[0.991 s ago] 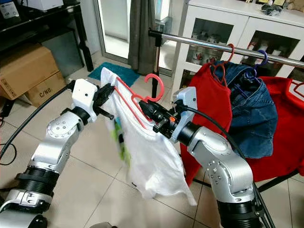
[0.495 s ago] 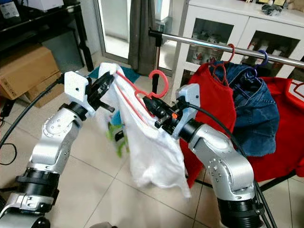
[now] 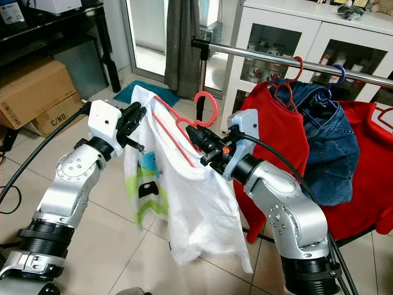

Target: Hang hanger

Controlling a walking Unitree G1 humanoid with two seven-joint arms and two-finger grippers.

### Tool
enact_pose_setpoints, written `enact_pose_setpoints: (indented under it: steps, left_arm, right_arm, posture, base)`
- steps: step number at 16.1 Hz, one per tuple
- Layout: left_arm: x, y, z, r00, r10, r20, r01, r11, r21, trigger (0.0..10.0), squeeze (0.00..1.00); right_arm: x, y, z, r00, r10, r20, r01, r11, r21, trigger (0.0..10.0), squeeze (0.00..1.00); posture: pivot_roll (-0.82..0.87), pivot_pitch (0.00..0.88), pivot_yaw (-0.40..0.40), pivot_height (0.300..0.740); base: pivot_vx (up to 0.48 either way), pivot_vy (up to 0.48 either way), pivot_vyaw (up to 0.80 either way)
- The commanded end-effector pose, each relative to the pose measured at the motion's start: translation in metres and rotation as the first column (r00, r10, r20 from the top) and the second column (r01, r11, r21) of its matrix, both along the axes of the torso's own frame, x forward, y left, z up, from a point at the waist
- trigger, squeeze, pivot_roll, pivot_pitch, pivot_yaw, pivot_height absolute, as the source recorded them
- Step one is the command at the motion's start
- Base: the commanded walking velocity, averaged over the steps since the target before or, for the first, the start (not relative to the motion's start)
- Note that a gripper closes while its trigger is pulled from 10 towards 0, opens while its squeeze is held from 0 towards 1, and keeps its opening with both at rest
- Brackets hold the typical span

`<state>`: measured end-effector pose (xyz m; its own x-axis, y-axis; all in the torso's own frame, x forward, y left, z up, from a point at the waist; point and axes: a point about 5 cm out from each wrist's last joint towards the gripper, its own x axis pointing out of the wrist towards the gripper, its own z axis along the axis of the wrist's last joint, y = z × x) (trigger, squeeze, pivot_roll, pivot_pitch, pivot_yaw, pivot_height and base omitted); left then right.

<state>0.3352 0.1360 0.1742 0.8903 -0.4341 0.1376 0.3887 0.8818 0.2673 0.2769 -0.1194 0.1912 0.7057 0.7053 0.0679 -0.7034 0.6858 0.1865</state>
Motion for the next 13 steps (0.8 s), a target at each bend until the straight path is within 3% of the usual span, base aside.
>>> enact_pose_setpoints:
  steps: [1, 6, 7, 8, 11, 13]
  left_arm:
    - [0.000, -0.002, 0.000, 1.000, -0.007, -0.003, 0.007, 1.000, 0.007, 10.0, 1.00]
    - [0.010, -0.002, 0.003, 1.000, -0.012, -0.002, 0.012, 1.000, 0.026, 10.0, 1.00]
    - [0.011, -0.005, 0.002, 0.998, -0.057, -0.021, 0.058, 0.998, 0.025, 10.0, 0.10]
    - [0.011, -0.009, 0.001, 0.994, -0.101, -0.039, 0.102, 0.994, 0.030, 10.0, 0.00]
    - [0.012, -0.018, -0.002, 0.982, -0.178, -0.059, 0.181, 0.982, 0.050, 10.0, 0.00]
    - [0.016, -0.018, -0.001, 0.986, -0.156, -0.055, 0.160, 0.985, 0.066, 10.0, 0.00]
  right_arm:
    - [0.001, -0.002, 0.004, 1.000, -0.010, 0.018, 0.010, 1.000, 0.001, 0.0, 0.00]
    - [0.001, -0.001, 0.006, 1.000, -0.002, 0.024, 0.002, 1.000, 0.006, 0.0, 0.00]
    - [0.001, -0.001, 0.006, 1.000, -0.002, 0.026, 0.001, 1.000, 0.006, 0.0, 0.00]
    - [0.000, -0.001, 0.006, 1.000, -0.002, 0.028, 0.001, 1.000, 0.007, 0.0, 0.00]
    - [-0.001, -0.002, 0.006, 1.000, -0.002, 0.031, 0.002, 1.000, 0.008, 0.0, 0.00]
    - [-0.002, -0.002, 0.007, 0.999, 0.000, 0.034, 0.000, 1.000, 0.010, 0.0, 0.00]
  posture:
    - [0.02, 0.000, -0.009, 0.740]
    - [0.01, 0.000, -0.004, 0.740]
    - [0.01, 0.000, -0.004, 0.740]
    - [0.01, 0.000, -0.004, 0.740]
    - [0.01, 0.000, 0.001, 0.740]
    - [0.01, 0.000, 0.003, 0.740]
  base:
    - [0.000, 0.000, 0.00]
    - [0.000, 0.000, 0.00]
    - [0.000, 0.000, 0.00]
    - [0.000, 0.000, 0.00]
    - [0.000, 0.000, 0.00]
    - [0.000, 0.000, 0.00]
